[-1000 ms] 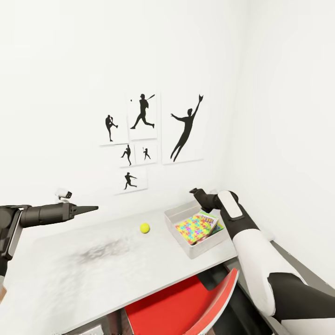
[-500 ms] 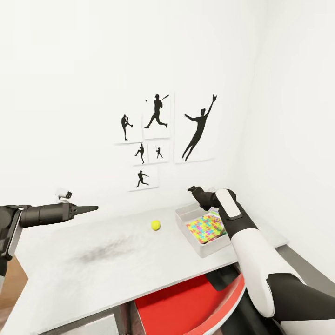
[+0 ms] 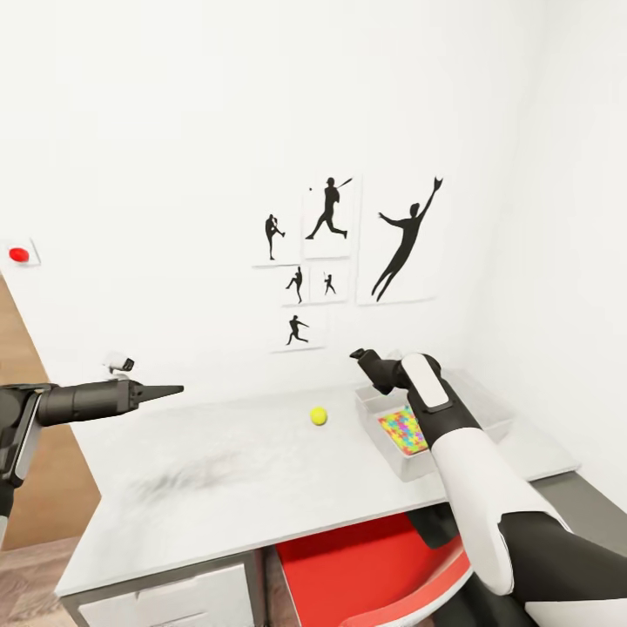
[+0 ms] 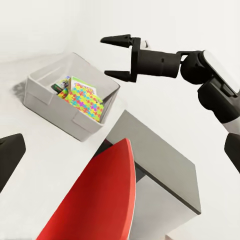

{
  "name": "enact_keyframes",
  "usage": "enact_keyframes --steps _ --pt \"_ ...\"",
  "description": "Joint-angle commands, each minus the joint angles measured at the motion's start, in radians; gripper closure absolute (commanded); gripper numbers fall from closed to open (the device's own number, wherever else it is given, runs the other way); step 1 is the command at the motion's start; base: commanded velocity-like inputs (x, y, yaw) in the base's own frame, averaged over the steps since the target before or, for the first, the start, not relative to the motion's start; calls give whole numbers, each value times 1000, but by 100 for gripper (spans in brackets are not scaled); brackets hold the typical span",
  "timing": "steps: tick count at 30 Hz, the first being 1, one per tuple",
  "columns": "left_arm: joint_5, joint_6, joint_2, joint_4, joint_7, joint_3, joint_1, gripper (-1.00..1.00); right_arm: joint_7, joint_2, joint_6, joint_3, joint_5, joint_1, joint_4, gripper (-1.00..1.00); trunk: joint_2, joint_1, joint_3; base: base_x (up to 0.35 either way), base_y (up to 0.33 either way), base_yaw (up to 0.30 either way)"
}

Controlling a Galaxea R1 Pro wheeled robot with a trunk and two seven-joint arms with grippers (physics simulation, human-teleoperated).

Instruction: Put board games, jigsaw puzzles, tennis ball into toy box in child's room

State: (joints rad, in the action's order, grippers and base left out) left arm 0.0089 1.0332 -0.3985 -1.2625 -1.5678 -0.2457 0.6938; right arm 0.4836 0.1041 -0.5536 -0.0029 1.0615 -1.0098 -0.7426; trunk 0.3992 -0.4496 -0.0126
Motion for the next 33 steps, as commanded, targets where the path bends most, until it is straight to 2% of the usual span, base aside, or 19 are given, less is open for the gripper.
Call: enact_keyframes --steps 1,4,33 --pt "0 10 0 0 -3 0 0 -100 9 0 -1 4 9 0 -1 -100 1 0 1 -15 6 16" --pt "0 10 0 0 -3 0 0 -100 9 -1 -1 20 9 -1 2 -100 1 0 1 -4 2 4" --pt "0 8 0 0 -3 0 0 -100 9 0 3 43 9 0 -1 -100 1 0 1 0 5 0"
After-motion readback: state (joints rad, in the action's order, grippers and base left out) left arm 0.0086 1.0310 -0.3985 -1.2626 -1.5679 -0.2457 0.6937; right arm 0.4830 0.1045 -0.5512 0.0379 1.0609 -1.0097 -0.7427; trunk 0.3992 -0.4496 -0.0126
